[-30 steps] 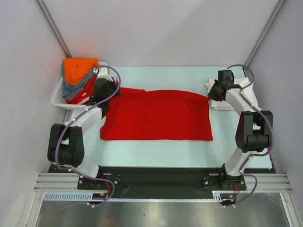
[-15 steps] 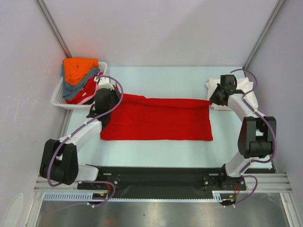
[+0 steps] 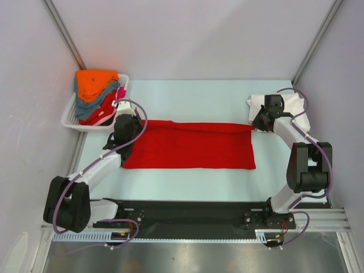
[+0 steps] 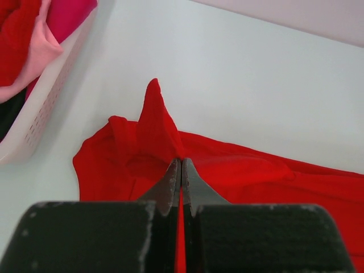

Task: Fold and stack the t-shirts
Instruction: Fold the tshirt

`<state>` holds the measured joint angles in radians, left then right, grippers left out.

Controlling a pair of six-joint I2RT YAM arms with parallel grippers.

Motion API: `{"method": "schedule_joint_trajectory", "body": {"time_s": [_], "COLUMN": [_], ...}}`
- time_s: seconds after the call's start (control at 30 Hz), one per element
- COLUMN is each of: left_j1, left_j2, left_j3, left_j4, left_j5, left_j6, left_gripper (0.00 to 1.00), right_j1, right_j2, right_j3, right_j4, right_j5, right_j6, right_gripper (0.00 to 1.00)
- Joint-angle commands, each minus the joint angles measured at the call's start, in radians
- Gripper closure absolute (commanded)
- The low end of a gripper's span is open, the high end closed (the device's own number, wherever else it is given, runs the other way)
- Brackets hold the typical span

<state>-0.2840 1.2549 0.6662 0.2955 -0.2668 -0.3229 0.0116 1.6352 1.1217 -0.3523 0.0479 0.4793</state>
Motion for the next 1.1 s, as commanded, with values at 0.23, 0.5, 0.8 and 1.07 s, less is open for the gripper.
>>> {"method": "schedule_joint_trajectory", "body": {"time_s": [0.23,0.5,0.8,1.07], "left_j1": [-0.017,-0.021,-0.038,-0.040], "left_j2": [-0.106,-0.121,-0.149,-0.173], "left_j3": [-0.056,-0.071,-0.140,-0.221], "left_j4": [0.007,-0.021,-0.071,-0.075], "left_j5": [-0.026,-0.022,-0.018,-0.009], "left_j6": [-0.044,-0.053,-0.088,-0.154], "left_gripper": [1.00,1.00,0.99,1.00], "right_j1": [-0.004,-0.004,-0.004,0.004], "right_j2": [-0.075,-0.098,-0.115,-0.158], "right_j3": [-0.045,-0.069,-0.129,-0.209], "right_j4": [0.056,0.061,0.084,0.125], "right_j5": [0.020,0.020,0.056,0.070], "right_j6": [0.036,0.041,0.064,0.108], "right_gripper": [1.00,1.00,1.00,1.00]}}
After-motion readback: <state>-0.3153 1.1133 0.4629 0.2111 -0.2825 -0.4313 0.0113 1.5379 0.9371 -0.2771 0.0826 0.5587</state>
